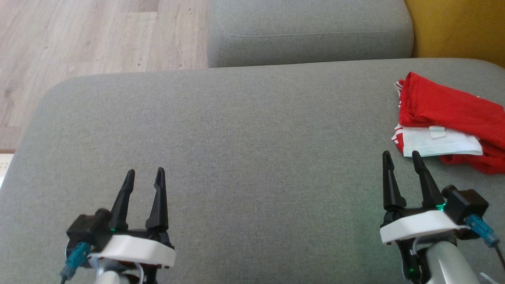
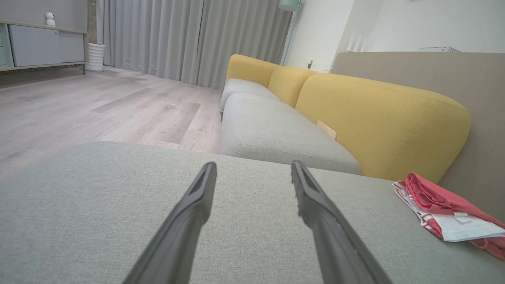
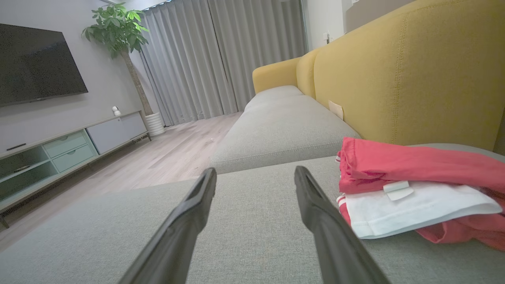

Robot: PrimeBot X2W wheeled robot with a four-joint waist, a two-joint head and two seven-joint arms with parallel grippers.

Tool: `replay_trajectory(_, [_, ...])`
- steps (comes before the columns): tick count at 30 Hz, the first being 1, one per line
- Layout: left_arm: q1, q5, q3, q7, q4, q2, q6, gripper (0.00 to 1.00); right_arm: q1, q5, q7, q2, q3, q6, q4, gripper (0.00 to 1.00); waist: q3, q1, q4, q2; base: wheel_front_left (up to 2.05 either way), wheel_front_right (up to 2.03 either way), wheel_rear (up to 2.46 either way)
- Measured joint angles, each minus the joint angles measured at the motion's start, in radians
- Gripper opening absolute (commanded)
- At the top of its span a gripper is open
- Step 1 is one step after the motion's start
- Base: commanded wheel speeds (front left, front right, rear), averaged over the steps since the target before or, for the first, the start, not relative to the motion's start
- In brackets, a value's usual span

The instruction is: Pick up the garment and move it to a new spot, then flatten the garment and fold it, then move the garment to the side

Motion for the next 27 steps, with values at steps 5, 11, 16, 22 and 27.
replay_trajectory(5, [0.0,-0.018,0.0,0.0,-0.003,0.0,-0.002,1.0,0.0,0.001,0.0,0.0,0.004,0.0,0.0,1.0,0.0,0.0,-0.002,0.0,0.0,0.0,0.0])
replay_trajectory(11, [0.006,-0.03,0.006,0.0,-0.018,0.0,-0.003,1.0,0.0,0.001,0.0,0.0,0.005,0.0,-0.001,1.0,0.0,0.0,-0.003,0.0,0.0,0.0,0.0])
replay_trajectory(16, [0.006,-0.042,0.021,0.0,-0.018,0.0,-0.011,1.0,0.0,0.001,0.0,0.0,0.005,0.0,-0.001,1.0,0.001,0.0,-0.005,0.0,0.0,0.0,0.0])
replay_trajectory(22, [0.045,-0.051,0.022,0.001,0.068,-0.003,-0.011,0.0,0.052,0.002,0.002,0.002,0.01,0.0,0.078,0.0,0.002,0.0,-0.006,0.0,0.0,0.0,0.0])
replay_trajectory(27, [0.065,-0.102,0.023,0.013,0.08,-0.003,-0.011,0.0,0.072,0.05,0.013,0.002,0.008,0.0,0.086,0.0,0.003,0.0,-0.008,0.0,0.0,0.0,0.0])
